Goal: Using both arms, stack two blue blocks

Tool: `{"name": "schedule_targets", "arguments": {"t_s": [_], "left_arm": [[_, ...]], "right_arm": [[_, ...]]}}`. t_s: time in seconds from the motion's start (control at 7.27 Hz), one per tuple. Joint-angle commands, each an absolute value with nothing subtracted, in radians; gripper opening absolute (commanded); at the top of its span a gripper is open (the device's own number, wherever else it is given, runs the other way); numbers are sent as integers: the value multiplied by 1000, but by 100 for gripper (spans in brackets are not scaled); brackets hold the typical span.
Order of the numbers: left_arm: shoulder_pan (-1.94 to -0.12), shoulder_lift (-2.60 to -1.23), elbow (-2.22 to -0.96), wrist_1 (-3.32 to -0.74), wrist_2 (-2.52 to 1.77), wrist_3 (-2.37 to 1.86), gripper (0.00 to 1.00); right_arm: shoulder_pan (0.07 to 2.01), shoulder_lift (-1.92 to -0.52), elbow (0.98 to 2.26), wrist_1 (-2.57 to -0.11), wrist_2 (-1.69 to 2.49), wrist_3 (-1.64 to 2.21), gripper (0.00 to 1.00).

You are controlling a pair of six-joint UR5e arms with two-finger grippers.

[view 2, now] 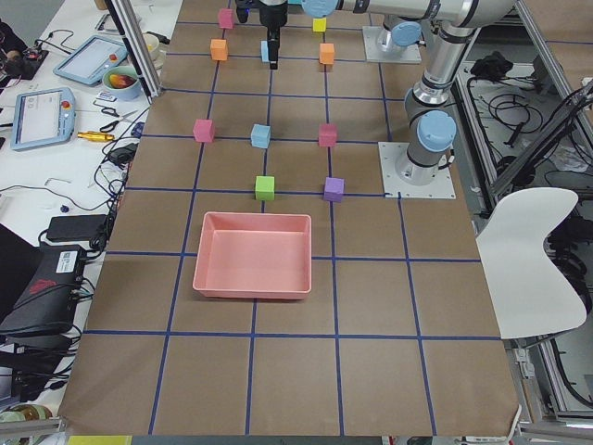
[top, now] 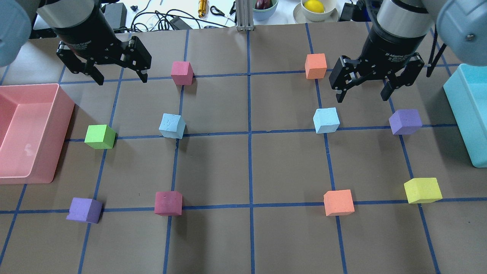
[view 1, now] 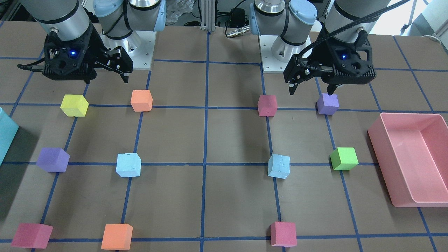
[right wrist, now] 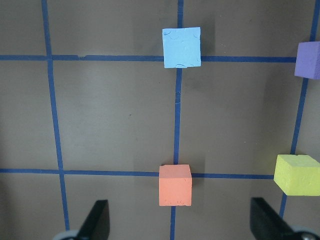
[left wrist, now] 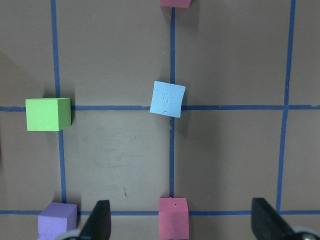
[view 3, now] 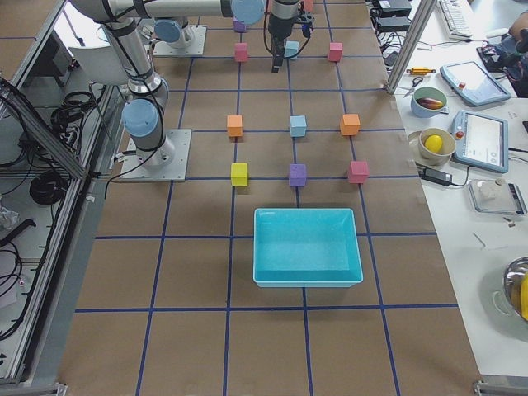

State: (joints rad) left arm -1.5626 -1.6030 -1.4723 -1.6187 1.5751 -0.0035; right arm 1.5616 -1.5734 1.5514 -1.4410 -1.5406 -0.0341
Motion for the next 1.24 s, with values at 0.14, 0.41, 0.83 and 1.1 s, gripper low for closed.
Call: {"name": "schedule_targets", "arguments": {"t_s": [0.14, 0.41, 0.83, 1.1], "left_arm": [[-1563, -1601, -1476, -1620, 1575, -3, 100], [-1563, -1600, -1476, -1618, 1575, -3, 100], [-1563, -1598, -1476, -1618, 1575, -5, 100], [-1562, -1598, -1476, -1618, 1575, -5, 100]], "right_arm": [[1562, -1557, 1555, -1442, -1542, -40, 100], [1560, -1452, 1552, -1442, -1539, -44, 100], [1559, -1351, 1589, -1675, -1558, -49, 100], [1557, -1251, 1621, -1889, -1577, -49, 100]]}}
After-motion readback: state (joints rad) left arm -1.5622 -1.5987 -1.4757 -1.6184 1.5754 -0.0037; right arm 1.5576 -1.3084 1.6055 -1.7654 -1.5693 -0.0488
